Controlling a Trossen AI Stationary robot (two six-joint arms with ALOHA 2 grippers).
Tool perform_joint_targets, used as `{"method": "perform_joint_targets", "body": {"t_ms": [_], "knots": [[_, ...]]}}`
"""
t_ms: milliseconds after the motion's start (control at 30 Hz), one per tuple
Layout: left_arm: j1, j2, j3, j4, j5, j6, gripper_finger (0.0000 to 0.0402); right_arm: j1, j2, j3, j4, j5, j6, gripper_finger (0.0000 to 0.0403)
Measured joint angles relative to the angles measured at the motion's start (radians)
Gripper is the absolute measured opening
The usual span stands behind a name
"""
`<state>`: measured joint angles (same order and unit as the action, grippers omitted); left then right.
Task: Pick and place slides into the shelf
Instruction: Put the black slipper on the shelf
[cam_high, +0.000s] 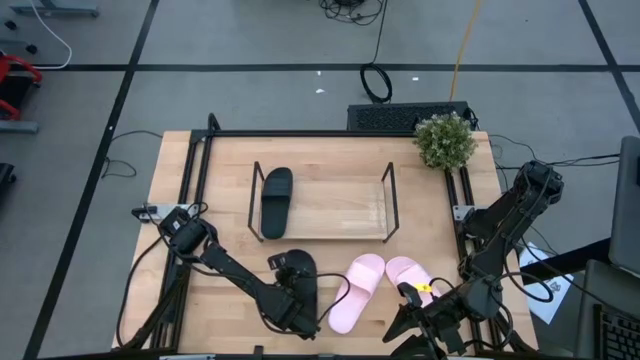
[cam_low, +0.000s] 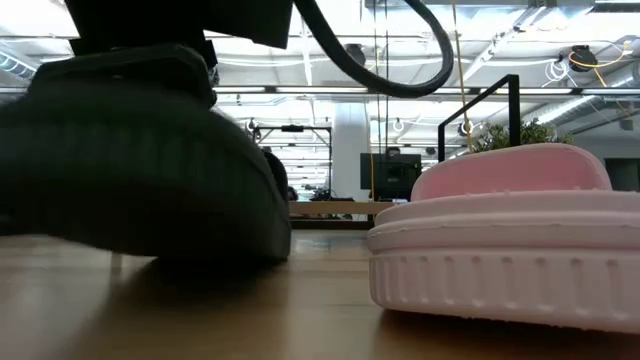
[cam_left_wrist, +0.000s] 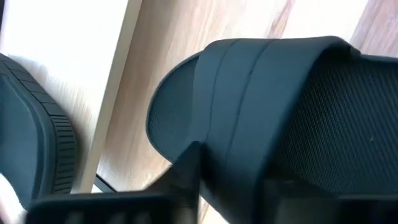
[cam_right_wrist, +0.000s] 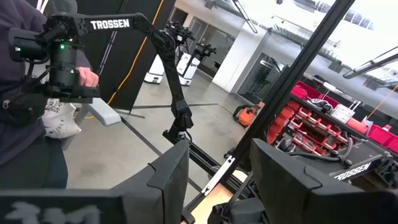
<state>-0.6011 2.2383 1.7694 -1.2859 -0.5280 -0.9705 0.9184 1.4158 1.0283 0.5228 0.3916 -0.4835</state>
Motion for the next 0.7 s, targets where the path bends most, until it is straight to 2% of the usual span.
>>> {"method": "perform_joint_targets", "body": {"t_ms": [100, 267, 367, 567, 700], "knots": [[-0.008, 0.0, 0.024, -0.006, 0.016, 0.03, 0.0013, 0.0, 0.0, 0.0, 0.0, 0.0, 0.0, 0.0164], [-0.036, 0.0, 0.143, -0.066, 0.042, 0.014, 0.0006, 0.0, 0.0, 0.0, 0.0, 0.0, 0.0, 0.0164], [-0.056, 0.0, 0.247, -0.139, 0.016, -0.011, 0.0004, 0.0, 0.0, 0.0, 0.0, 0.0, 0.0, 0.0164], [-0.082, -0.001, 0.439, -0.289, -0.215, -0.06, 0.0002, 0.0, 0.0, 0.0, 0.003, 0.0, 0.0, 0.0164], [-0.054, -0.011, 0.48, -0.281, -0.369, 0.05, 0.0002, 0.0, 0.0, 0.0, 0.014, 0.0, 0.0, 0.0164]]}}
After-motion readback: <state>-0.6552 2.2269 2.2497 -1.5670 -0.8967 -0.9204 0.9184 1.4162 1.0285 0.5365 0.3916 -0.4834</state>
